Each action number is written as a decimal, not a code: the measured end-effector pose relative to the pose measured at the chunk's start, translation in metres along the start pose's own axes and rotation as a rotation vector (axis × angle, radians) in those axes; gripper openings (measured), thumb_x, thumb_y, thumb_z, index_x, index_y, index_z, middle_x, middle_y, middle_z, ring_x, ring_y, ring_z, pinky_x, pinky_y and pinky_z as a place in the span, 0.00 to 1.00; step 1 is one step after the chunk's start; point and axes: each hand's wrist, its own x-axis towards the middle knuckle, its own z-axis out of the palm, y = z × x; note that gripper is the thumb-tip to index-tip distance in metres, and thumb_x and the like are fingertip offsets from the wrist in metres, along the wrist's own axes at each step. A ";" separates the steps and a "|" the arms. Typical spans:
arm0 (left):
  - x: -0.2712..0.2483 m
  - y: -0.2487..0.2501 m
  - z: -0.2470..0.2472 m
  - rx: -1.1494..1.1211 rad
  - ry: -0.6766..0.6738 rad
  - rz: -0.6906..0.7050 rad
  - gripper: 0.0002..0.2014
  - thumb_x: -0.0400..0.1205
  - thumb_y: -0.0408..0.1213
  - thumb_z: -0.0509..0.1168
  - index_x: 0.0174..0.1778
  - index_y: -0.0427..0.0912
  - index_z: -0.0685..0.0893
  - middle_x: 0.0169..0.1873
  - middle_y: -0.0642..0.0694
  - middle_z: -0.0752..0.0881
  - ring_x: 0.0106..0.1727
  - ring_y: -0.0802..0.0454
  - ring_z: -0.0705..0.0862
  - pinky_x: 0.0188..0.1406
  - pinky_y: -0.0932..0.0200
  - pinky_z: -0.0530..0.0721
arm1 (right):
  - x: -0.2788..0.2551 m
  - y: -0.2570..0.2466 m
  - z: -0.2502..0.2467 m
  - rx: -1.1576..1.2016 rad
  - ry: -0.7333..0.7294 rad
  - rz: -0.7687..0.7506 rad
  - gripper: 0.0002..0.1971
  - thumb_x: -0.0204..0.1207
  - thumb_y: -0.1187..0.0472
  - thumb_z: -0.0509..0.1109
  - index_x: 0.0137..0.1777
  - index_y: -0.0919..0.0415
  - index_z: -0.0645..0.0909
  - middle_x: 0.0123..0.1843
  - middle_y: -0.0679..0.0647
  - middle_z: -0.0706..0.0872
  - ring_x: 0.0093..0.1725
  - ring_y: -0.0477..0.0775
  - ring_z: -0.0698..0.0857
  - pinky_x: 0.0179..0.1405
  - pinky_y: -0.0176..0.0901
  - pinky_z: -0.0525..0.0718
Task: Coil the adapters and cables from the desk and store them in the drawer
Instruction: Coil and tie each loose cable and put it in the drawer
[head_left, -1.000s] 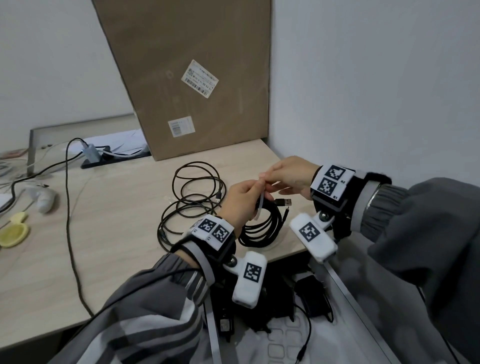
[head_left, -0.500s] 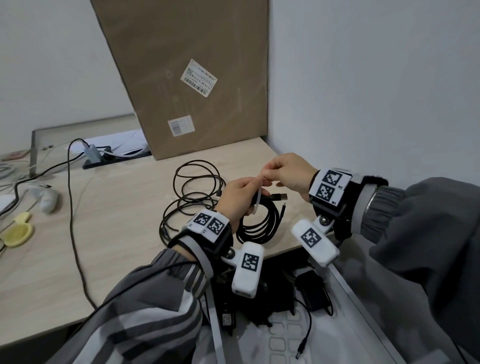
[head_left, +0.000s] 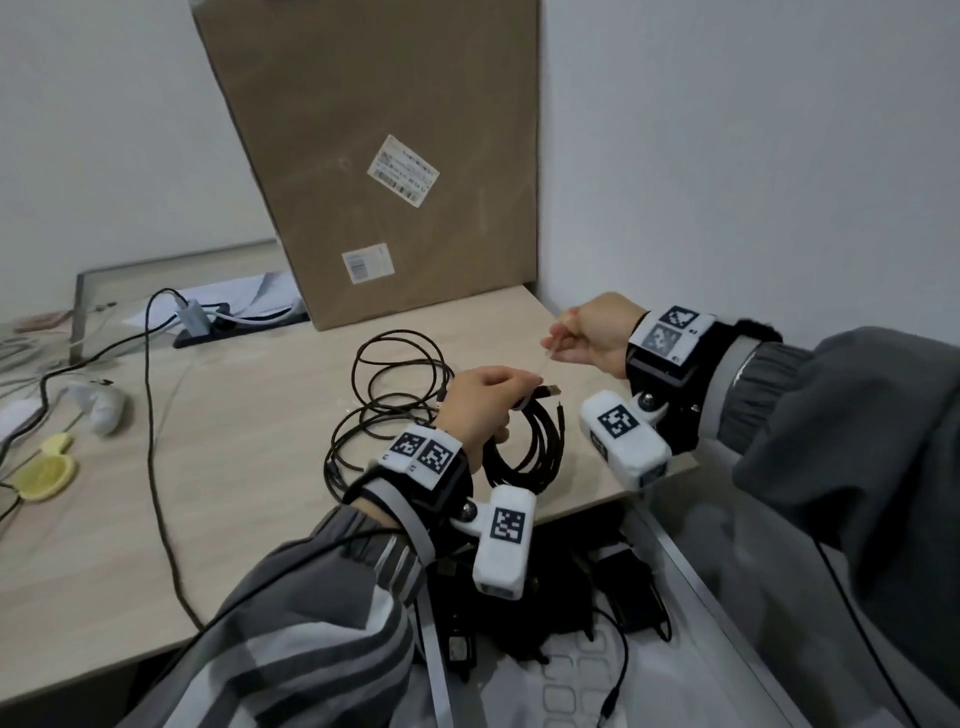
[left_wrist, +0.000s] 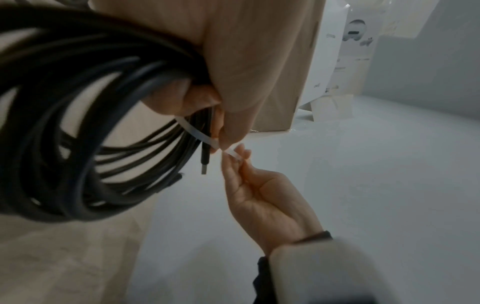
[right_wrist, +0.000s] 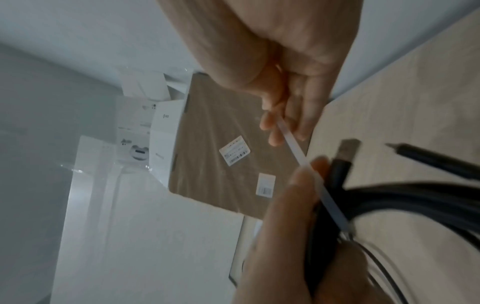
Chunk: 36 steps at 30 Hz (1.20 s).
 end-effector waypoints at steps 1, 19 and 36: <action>0.001 0.001 0.000 0.022 0.014 0.010 0.08 0.79 0.38 0.70 0.45 0.36 0.90 0.28 0.49 0.77 0.19 0.58 0.64 0.17 0.66 0.62 | 0.002 -0.002 -0.001 0.007 0.020 0.002 0.15 0.82 0.76 0.51 0.35 0.68 0.71 0.34 0.60 0.77 0.35 0.53 0.82 0.45 0.48 0.84; -0.001 -0.012 0.000 0.264 -0.056 0.075 0.15 0.81 0.42 0.67 0.30 0.41 0.75 0.28 0.44 0.74 0.21 0.53 0.65 0.19 0.62 0.64 | 0.001 -0.016 -0.003 0.103 0.087 0.102 0.16 0.84 0.76 0.49 0.35 0.67 0.69 0.30 0.59 0.70 0.28 0.52 0.71 0.53 0.49 0.82; -0.013 -0.024 -0.009 0.242 0.007 0.098 0.12 0.83 0.42 0.65 0.35 0.42 0.78 0.30 0.48 0.80 0.26 0.56 0.79 0.26 0.61 0.72 | -0.029 0.011 -0.014 -0.110 -0.084 -0.116 0.14 0.86 0.58 0.57 0.65 0.66 0.71 0.51 0.59 0.84 0.52 0.53 0.85 0.61 0.49 0.83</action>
